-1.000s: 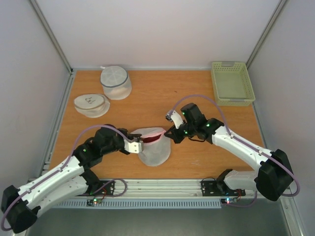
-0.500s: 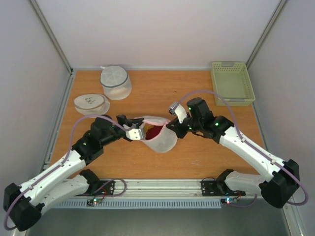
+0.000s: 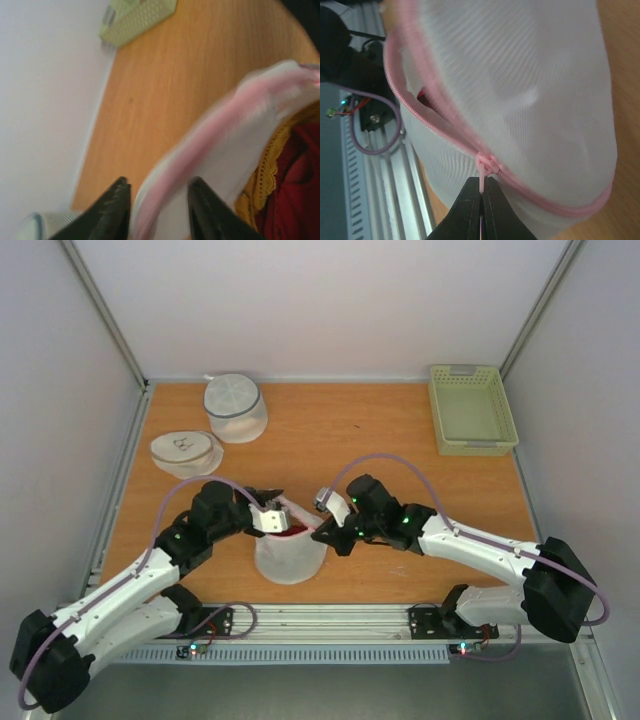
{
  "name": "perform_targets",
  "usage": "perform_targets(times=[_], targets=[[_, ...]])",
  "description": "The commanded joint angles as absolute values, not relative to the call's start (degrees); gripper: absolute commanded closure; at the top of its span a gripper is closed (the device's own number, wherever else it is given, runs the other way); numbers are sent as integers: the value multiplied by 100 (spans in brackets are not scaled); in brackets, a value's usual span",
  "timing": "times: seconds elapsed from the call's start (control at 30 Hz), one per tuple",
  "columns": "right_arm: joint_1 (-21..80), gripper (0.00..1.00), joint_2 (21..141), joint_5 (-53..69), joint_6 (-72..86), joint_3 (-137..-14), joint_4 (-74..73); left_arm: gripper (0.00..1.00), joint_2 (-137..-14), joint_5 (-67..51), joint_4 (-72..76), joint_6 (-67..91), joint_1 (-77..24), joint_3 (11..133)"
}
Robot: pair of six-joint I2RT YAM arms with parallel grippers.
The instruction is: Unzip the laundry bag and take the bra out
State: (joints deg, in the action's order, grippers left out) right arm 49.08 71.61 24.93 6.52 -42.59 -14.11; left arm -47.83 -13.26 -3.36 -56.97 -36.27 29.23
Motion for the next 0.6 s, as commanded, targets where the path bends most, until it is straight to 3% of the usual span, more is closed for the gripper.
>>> perform_targets(times=[0.0, 0.1, 0.2, 0.33, 0.4, 0.57], targets=[[5130, 99, 7159, 2746, 814, -4274, -651, 58, -4722, -1177, -559, -5894, -3515, 2673], [5148, 99, 7074, 2767, 762, -4339, -770, 38, -4527, -1350, -1246, -5884, -3515, 2922], [5150, 99, 7088, 2814, 608, -4502, -1059, 34, -4240, -2003, -2276, -6153, -3515, 3303], [5167, 99, 7102, 2811, 406, -4674, -1313, 41, -4050, -2613, -2566, -6196, -3630, 3507], [5168, 99, 7135, 2834, 335, -4752, -1387, 48, -4241, -2461, -2502, -6048, -3763, 3568], [5170, 99, 7148, 2908, 286, -4831, -1415, 53, -4754, -2060, -2216, -6200, -3956, 3576]])
